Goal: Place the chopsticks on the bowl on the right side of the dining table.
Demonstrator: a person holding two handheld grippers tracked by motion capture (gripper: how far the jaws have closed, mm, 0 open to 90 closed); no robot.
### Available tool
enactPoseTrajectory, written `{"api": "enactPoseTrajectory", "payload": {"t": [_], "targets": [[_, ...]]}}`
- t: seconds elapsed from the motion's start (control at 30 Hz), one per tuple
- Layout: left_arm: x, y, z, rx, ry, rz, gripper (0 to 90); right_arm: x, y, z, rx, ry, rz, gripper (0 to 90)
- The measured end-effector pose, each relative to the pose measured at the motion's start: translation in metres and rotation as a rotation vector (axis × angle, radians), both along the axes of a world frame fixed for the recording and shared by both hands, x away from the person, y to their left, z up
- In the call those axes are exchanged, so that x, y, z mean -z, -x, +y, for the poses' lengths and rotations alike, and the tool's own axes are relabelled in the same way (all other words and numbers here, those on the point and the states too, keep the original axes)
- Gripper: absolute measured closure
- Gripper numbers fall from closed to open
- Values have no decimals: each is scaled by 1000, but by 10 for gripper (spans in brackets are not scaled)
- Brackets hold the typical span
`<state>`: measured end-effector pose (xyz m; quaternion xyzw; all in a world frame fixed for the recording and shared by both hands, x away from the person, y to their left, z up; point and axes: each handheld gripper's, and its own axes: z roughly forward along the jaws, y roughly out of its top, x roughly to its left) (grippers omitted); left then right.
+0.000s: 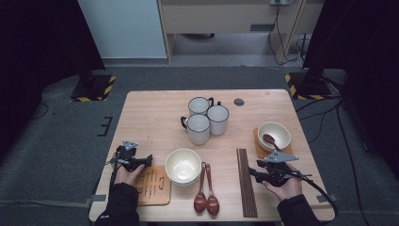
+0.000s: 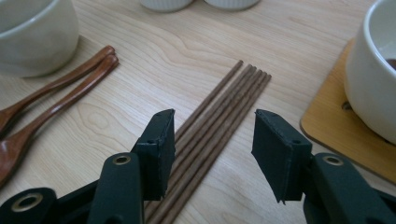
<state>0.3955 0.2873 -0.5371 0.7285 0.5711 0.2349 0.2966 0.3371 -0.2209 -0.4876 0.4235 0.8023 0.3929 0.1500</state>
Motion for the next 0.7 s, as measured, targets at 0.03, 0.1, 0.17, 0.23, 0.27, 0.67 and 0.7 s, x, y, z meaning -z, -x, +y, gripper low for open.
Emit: {"api": "enactPoseTrajectory", "payload": {"t": [0.03, 0.1, 0.17, 0.23, 0.27, 0.67, 0.7], "targets": [[0, 0, 0, 0, 0, 0, 7, 1, 0, -1, 0, -1, -2, 489], [0, 0, 0, 0, 0, 0, 8, 2, 1, -2, 6, -1, -4, 490], [0, 0, 0, 0, 0, 0, 7, 3, 2, -1, 3, 2, -6, 494], [0, 0, 0, 0, 0, 0, 8, 6, 3, 0, -3, 13, 2, 495], [0, 0, 0, 0, 0, 0, 8, 8, 4, 0, 2, 16, 8, 497], [0, 0, 0, 0, 0, 0, 7, 23, 3, 2, -1, 62, 39, 558], [0, 0, 0, 0, -1, 0, 7, 24, 3, 2, 7, 59, 46, 559]]}}
